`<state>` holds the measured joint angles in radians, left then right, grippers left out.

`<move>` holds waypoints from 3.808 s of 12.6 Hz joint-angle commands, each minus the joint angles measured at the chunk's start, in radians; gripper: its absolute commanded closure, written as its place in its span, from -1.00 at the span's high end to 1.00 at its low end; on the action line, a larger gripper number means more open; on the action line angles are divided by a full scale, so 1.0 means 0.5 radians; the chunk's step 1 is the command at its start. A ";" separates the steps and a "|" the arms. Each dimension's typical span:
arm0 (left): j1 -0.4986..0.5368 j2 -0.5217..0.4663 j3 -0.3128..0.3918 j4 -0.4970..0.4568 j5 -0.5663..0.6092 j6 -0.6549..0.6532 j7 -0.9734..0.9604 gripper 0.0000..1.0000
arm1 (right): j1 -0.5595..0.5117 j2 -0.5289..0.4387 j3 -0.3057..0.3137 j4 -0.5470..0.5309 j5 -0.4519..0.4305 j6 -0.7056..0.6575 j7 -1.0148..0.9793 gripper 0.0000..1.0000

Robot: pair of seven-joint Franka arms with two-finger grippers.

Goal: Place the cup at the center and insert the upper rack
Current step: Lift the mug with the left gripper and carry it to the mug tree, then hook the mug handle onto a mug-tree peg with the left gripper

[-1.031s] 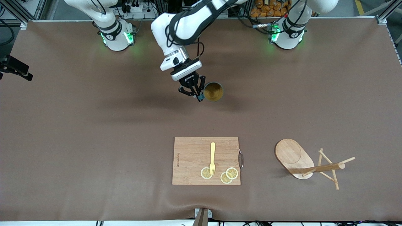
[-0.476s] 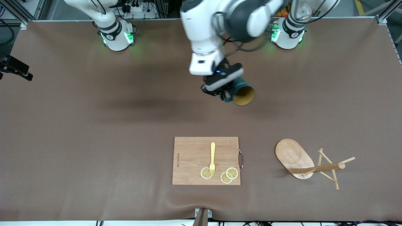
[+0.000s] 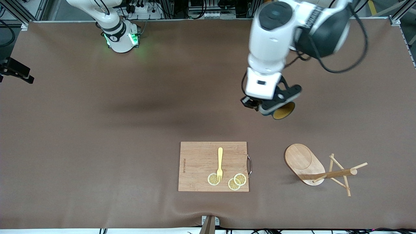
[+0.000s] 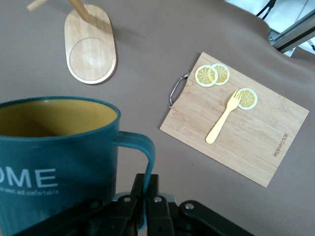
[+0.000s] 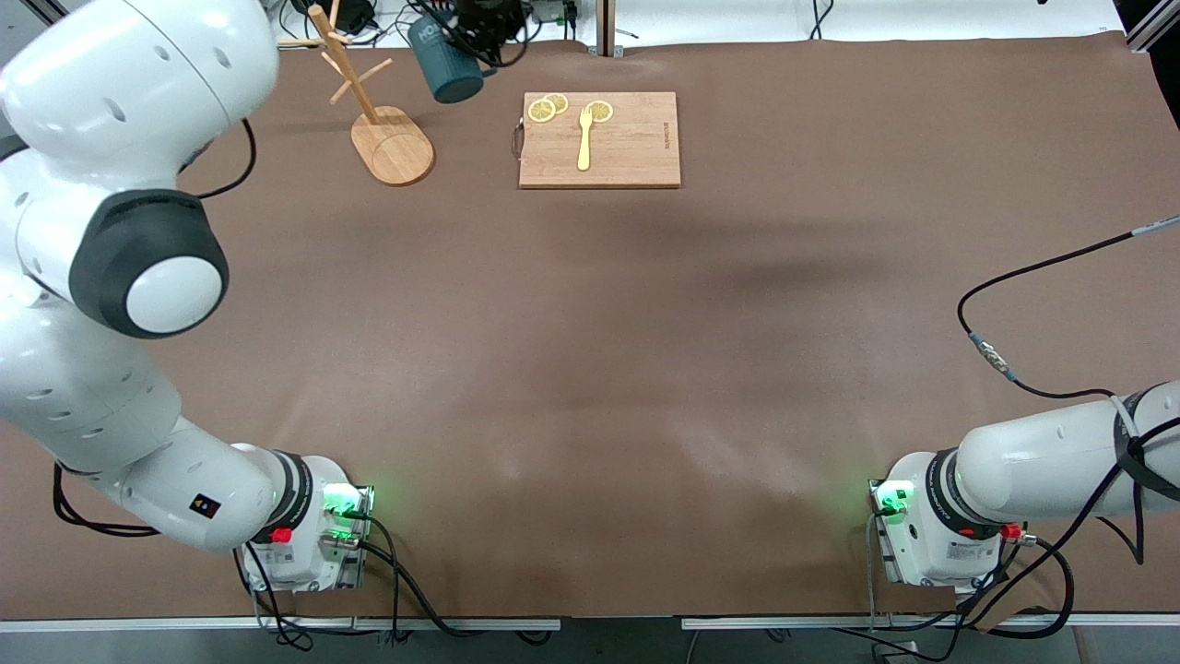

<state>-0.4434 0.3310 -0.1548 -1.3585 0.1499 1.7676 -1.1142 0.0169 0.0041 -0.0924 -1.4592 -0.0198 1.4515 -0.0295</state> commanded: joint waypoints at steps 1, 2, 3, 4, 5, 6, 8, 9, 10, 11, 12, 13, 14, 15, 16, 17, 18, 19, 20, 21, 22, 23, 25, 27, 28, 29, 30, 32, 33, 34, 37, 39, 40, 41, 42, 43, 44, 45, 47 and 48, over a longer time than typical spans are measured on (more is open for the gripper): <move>0.184 -0.070 -0.025 -0.059 -0.232 0.033 0.154 -1.00 | 0.015 0.016 -0.012 0.044 0.003 -0.028 0.019 1.00; 0.245 -0.070 -0.025 -0.059 -0.333 0.033 0.164 -1.00 | 0.012 0.013 -0.012 0.044 0.003 -0.031 0.019 1.00; 0.318 -0.070 -0.025 -0.059 -0.449 0.033 0.173 -1.00 | 0.012 0.013 -0.012 0.044 0.003 -0.031 0.019 1.00; 0.395 -0.067 -0.025 -0.059 -0.587 0.033 0.221 -1.00 | 0.012 0.013 -0.012 0.044 0.003 -0.028 0.019 1.00; 0.457 -0.058 -0.022 -0.059 -0.676 0.033 0.280 -1.00 | 0.015 0.016 -0.009 0.044 0.003 -0.031 0.001 1.00; 0.518 -0.049 -0.022 -0.053 -0.753 0.033 0.308 -1.00 | 0.021 0.016 -0.009 0.044 0.003 -0.031 0.001 1.00; 0.641 -0.006 -0.019 -0.032 -0.958 0.036 0.332 -1.00 | 0.064 0.016 -0.009 0.044 -0.015 -0.028 0.013 1.00; 0.726 0.016 -0.016 -0.005 -1.084 0.039 0.375 -1.00 | 0.064 0.013 -0.009 0.044 -0.016 -0.028 0.013 1.00; 0.788 0.043 -0.016 0.020 -1.176 0.039 0.403 -1.00 | 0.064 0.013 -0.009 0.044 -0.016 -0.028 0.013 1.00; 0.822 0.059 -0.013 0.020 -1.232 0.045 0.421 -1.00 | 0.064 0.013 -0.009 0.044 -0.016 -0.028 0.013 1.00; 0.853 0.080 -0.013 0.020 -1.278 0.073 0.449 -1.00 | 0.064 0.016 -0.009 0.044 -0.016 -0.028 0.013 1.00; 0.899 0.092 -0.013 0.020 -1.351 0.088 0.458 -1.00 | 0.064 0.013 -0.009 0.044 -0.016 -0.028 0.013 1.00; 0.954 0.120 -0.016 0.023 -1.449 0.106 0.479 -1.00 | 0.064 0.013 -0.009 0.044 -0.016 -0.031 0.013 1.00; 0.994 0.135 -0.010 0.023 -1.575 0.122 0.507 -1.00 | 0.064 0.013 -0.009 0.044 -0.016 -0.031 0.010 1.00; 1.046 0.160 -0.010 0.023 -1.692 0.155 0.528 -1.00 | 0.064 0.013 -0.009 0.044 -0.016 -0.028 0.013 1.00; 1.074 0.194 -0.006 0.023 -1.796 0.171 0.510 -1.00 | 0.064 0.013 -0.009 0.044 -0.016 -0.028 0.013 1.00; 1.080 0.215 0.006 0.017 -1.885 0.189 0.507 -1.00 | 0.064 0.013 -0.009 0.044 -0.016 -0.028 0.013 1.00; 1.092 0.258 0.006 0.017 -1.944 0.226 0.495 -1.00 | 0.061 0.013 -0.012 0.044 -0.016 -0.028 0.013 1.00; 1.101 0.273 0.006 0.017 -2.017 0.238 0.446 -1.00 | 0.061 0.013 -0.012 0.044 -0.019 -0.028 0.013 1.00; 1.120 0.301 0.006 0.017 -2.100 0.269 0.370 -1.00 | 0.061 0.013 -0.009 0.044 -0.019 -0.031 0.013 1.00; 1.126 0.316 0.006 0.020 -2.131 0.278 0.336 -1.00 | 0.061 0.013 -0.012 0.044 -0.016 -0.028 0.013 1.00; 1.126 0.332 0.006 0.017 -2.138 0.291 0.326 -1.00 | 0.061 0.013 -0.009 0.044 -0.019 -0.028 0.013 1.00; 1.166 0.381 0.006 0.017 -2.138 0.297 0.287 -1.00 | 0.061 0.013 -0.012 0.044 -0.019 -0.028 0.013 1.00; 1.193 0.418 0.006 0.020 -2.138 0.297 0.222 -1.00 | 0.061 0.013 -0.012 0.044 -0.019 -0.028 0.013 1.00; 1.212 0.424 0.006 0.023 -2.138 0.300 0.216 -1.00 | 0.061 0.013 -0.012 0.044 -0.019 -0.028 0.013 1.00; 1.215 0.439 0.006 0.023 -2.138 0.300 0.231 -1.00 | 0.061 0.013 -0.012 0.044 -0.019 -0.028 0.013 1.00; 1.215 0.445 0.006 0.026 -2.138 0.300 0.228 -1.00 | 0.061 0.013 -0.012 0.044 -0.019 -0.028 0.013 1.00; 1.218 0.473 0.006 0.039 -2.138 0.333 0.228 -1.00 | 0.061 0.013 -0.012 0.044 -0.019 -0.028 0.013 1.00; 1.221 0.491 0.009 0.060 -2.138 0.349 0.219 -1.00 | 0.061 0.013 -0.012 0.044 -0.019 -0.028 0.013 1.00; 1.221 0.494 0.009 0.066 -2.138 0.352 0.231 -1.00 | 0.061 0.013 -0.012 0.044 -0.019 -0.028 0.013 1.00; 1.233 0.525 0.021 0.109 -2.138 0.352 0.249 -1.00 | 0.061 0.013 -0.012 0.044 -0.016 -0.031 0.013 1.00; 1.261 0.540 0.018 0.109 -2.138 0.352 0.295 -1.00 | 0.061 0.013 -0.012 0.044 -0.019 -0.028 0.013 1.00; 1.282 0.550 0.015 0.109 -2.144 0.352 0.323 -1.00 | 0.061 0.013 -0.012 0.044 -0.019 -0.028 0.013 1.00; 1.292 0.556 0.015 0.109 -2.168 0.352 0.332 -1.00 | 0.061 0.013 -0.012 0.044 -0.019 -0.028 0.013 1.00; 1.310 0.553 0.018 0.106 -2.193 0.352 0.381 -1.00 | 0.061 0.013 -0.012 0.044 -0.019 -0.028 0.013 1.00; 1.325 0.553 0.015 0.106 -2.235 0.352 0.418 -1.00 | 0.061 0.013 -0.012 0.044 -0.019 -0.028 0.013 1.00; 1.335 0.553 0.018 0.106 -2.281 0.349 0.427 -1.00 | 0.061 0.013 -0.012 0.044 -0.019 -0.031 0.013 1.00; 1.335 0.556 0.018 0.106 -2.297 0.352 0.440 -1.00 | 0.061 0.013 -0.012 0.044 -0.019 -0.028 0.013 1.00; 1.341 0.571 0.018 0.094 -2.321 0.349 0.549 -1.00 | 0.058 0.013 -0.012 0.044 -0.022 -0.028 0.013 1.00; 1.362 0.592 0.021 0.091 -2.358 0.349 0.590 -1.00 | 0.058 0.013 -0.012 0.044 -0.022 -0.028 0.013 1.00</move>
<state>0.2214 0.6037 -0.1394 -1.3295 -0.9853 1.9427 -0.8670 0.0417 0.0041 -0.0940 -1.4584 -0.0208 1.4515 -0.0296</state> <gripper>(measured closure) 0.947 0.000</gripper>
